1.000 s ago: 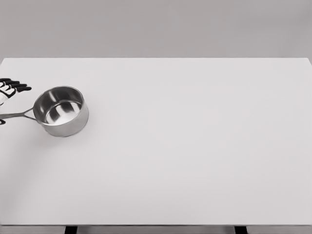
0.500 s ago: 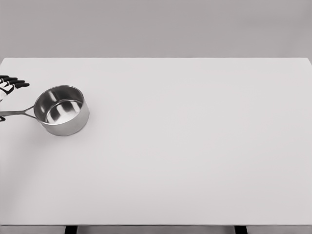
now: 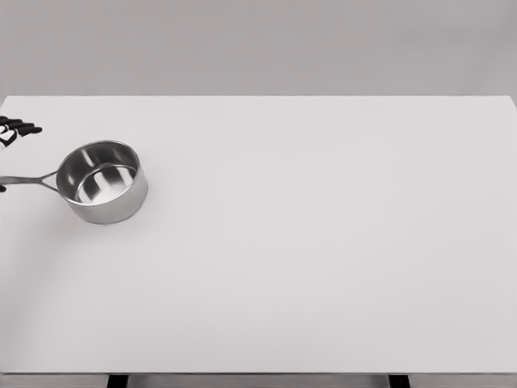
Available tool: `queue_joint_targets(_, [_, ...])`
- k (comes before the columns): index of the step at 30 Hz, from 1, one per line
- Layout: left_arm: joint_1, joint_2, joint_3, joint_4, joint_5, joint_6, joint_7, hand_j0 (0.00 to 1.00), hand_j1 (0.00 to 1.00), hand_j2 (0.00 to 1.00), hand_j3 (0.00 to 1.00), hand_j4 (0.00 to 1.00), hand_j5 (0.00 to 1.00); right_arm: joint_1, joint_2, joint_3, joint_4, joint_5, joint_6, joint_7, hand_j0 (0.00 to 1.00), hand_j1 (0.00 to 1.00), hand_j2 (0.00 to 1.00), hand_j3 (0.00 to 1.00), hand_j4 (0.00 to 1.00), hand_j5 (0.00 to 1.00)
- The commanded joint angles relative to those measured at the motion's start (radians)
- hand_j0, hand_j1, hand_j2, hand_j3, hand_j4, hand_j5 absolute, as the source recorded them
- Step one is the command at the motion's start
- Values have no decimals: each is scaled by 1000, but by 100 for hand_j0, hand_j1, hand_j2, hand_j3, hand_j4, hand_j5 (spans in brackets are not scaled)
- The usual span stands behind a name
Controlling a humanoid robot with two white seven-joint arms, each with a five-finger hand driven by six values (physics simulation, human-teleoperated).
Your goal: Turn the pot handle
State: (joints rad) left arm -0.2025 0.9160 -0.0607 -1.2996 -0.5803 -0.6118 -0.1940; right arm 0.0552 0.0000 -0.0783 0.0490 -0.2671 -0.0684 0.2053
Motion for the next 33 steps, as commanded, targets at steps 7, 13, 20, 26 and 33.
queue_joint_targets(7, [-3,-8,-1,2,-6,1,-2,100,100,100,100,100,100,0,0,0,0,0,-1,0,100,100,100,100,100,100])
queue_joint_targets(13, [46,-3,9,-89,10,1,5,100,100,100,100,100,100,0,0,0,0,0,1,0,100,100,100,100,100,100])
queue_joint_targets(20, [110,27,30,-236,138,1,7,100,100,100,100,100,100,0,0,0,0,0,1,0,100,100,100,100,100,100])
queue_joint_targets(26, [113,34,88,-342,209,1,4,100,100,100,100,100,100,0,0,0,0,0,1,0,100,100,100,100,100,100])
queue_joint_targets(33, [97,23,87,-460,301,1,-5,100,100,100,100,100,100,0,0,0,0,0,1,0,100,100,100,100,100,100])
